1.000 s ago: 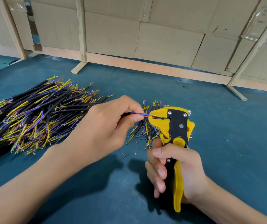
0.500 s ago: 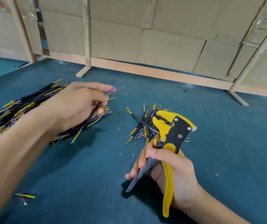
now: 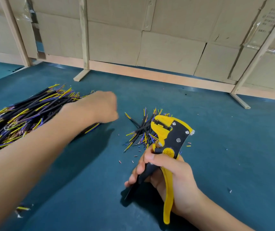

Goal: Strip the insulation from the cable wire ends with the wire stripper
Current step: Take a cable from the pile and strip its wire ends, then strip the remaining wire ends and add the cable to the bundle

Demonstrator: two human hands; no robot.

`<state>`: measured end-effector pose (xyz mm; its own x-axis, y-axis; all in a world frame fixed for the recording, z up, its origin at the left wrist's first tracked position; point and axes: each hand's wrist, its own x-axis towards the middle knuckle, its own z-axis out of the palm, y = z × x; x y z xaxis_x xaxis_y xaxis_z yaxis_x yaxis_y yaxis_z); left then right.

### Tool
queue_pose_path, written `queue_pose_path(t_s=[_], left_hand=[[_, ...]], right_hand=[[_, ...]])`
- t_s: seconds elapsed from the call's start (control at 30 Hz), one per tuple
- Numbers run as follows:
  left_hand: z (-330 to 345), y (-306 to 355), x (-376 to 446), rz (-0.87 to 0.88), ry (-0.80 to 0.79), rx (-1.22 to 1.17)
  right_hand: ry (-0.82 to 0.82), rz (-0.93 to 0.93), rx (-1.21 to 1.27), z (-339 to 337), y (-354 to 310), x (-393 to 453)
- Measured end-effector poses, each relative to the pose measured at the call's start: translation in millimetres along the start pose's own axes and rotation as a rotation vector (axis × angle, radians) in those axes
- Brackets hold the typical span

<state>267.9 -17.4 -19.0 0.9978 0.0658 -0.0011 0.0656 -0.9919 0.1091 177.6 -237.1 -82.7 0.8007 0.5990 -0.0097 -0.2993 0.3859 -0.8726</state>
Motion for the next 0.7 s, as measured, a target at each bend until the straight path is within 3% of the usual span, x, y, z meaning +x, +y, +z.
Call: queue_pose_path(t_s=[0.1, 0.2, 0.47, 0.63, 0.7], left_hand=[[9, -26, -17, -0.096, -0.098, 0.290], [20, -30, -26, -0.116, -0.054, 0.233], [40, -13, -49, -0.046, 0.269, 0.202], [37, -3, -60, 0.254, 0.615, -0.058], [34, 1, -64, 0.312, 0.650, -0.059]], right_hand=[[0.015, 0.029, 0.034, 1, -2, 0], [0.025, 0.041, 0.053, 1, -3, -1], [-0.005, 0.014, 0.034, -2, -2, 1], [-0.029, 0.011, 0.036, -4, -1, 1], [-0.027, 0.014, 0.046, -4, -1, 2]])
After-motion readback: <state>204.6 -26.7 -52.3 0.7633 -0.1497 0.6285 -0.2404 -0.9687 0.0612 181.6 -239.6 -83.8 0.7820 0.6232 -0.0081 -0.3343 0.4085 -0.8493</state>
